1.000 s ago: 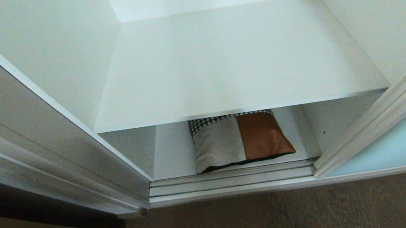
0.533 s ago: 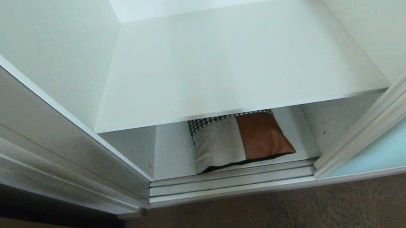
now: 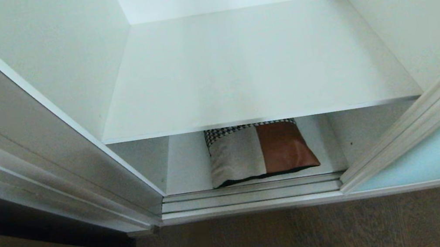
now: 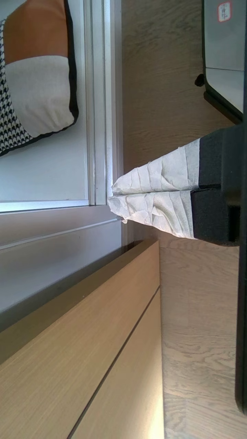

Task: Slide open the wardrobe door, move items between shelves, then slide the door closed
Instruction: Close the door

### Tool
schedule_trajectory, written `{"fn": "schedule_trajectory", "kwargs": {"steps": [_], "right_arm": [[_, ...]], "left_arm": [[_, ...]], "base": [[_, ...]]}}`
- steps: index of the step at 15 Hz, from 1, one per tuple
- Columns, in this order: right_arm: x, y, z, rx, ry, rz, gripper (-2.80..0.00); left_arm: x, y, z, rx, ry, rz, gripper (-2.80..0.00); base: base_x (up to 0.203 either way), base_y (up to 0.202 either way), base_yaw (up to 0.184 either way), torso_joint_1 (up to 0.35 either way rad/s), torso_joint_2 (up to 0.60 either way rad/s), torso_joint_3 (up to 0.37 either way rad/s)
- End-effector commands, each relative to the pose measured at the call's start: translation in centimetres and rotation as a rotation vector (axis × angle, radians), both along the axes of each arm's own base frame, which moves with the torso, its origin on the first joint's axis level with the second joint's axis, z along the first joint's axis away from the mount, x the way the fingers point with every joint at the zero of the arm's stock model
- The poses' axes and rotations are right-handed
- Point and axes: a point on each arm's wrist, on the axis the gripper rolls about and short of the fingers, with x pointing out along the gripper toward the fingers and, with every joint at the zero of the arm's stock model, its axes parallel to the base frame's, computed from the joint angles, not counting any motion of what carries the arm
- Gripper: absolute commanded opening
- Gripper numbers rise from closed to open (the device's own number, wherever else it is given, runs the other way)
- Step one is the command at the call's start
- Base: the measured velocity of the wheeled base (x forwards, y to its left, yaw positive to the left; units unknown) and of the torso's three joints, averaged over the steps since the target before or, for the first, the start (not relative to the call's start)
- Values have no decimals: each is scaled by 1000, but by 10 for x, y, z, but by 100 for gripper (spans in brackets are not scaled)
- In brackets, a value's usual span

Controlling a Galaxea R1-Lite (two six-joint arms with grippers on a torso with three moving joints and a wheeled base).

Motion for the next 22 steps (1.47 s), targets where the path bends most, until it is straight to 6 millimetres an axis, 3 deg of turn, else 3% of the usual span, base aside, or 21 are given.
{"fn": "schedule_trajectory", "kwargs": {"steps": [1,15,22], "right_arm": [[0,0,0,2,2,1,-280],[0,0,0,-4,0,0,-280],[0,0,0,2,2,0,-280]], "left_arm": [[0,0,0,2,2,0,-280],[0,0,0,-13,4,2,-280],[0,0,0,-46,1,10,-280]], "base": [[0,0,0,0,0,0],[0,0,0,0,0,0],[-161,0,0,3,1,3]]}}
